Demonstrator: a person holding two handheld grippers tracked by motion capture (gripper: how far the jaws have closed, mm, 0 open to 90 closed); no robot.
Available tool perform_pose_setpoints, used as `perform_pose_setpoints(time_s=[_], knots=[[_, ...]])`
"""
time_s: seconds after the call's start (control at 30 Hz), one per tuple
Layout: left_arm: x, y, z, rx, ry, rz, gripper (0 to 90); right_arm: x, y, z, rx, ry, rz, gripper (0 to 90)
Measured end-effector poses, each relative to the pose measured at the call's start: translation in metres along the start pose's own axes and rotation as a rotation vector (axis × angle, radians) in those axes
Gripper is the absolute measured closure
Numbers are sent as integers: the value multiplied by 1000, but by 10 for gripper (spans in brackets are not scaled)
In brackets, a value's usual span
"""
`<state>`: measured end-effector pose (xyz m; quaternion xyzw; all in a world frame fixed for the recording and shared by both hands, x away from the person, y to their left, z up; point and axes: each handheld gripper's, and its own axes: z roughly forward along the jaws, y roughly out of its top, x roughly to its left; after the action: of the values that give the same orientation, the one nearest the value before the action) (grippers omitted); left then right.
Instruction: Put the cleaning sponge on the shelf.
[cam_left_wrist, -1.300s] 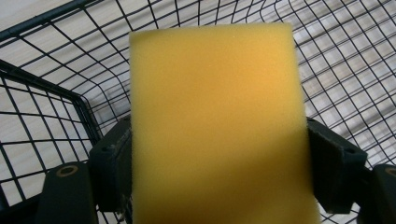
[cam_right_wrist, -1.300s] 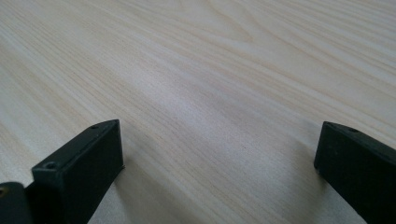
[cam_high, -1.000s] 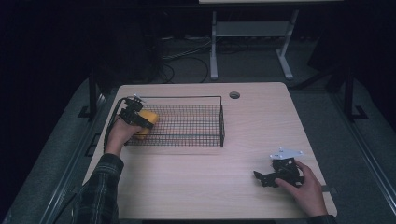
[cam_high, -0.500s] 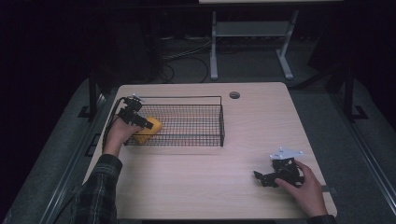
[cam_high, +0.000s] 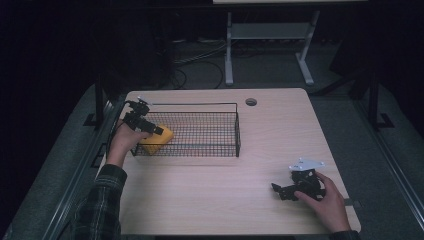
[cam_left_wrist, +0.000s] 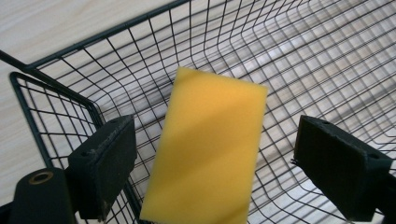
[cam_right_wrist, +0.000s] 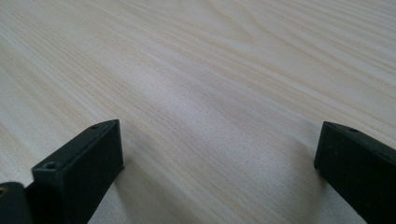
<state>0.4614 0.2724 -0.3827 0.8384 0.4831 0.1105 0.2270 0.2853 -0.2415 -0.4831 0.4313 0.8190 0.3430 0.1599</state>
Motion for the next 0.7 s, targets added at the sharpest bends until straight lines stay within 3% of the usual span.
perform_pose_setpoints(time_s=[0.7], knots=[[-17,-17,-32,-73,0,20,132,0,0,0,-1,0,3,4]])
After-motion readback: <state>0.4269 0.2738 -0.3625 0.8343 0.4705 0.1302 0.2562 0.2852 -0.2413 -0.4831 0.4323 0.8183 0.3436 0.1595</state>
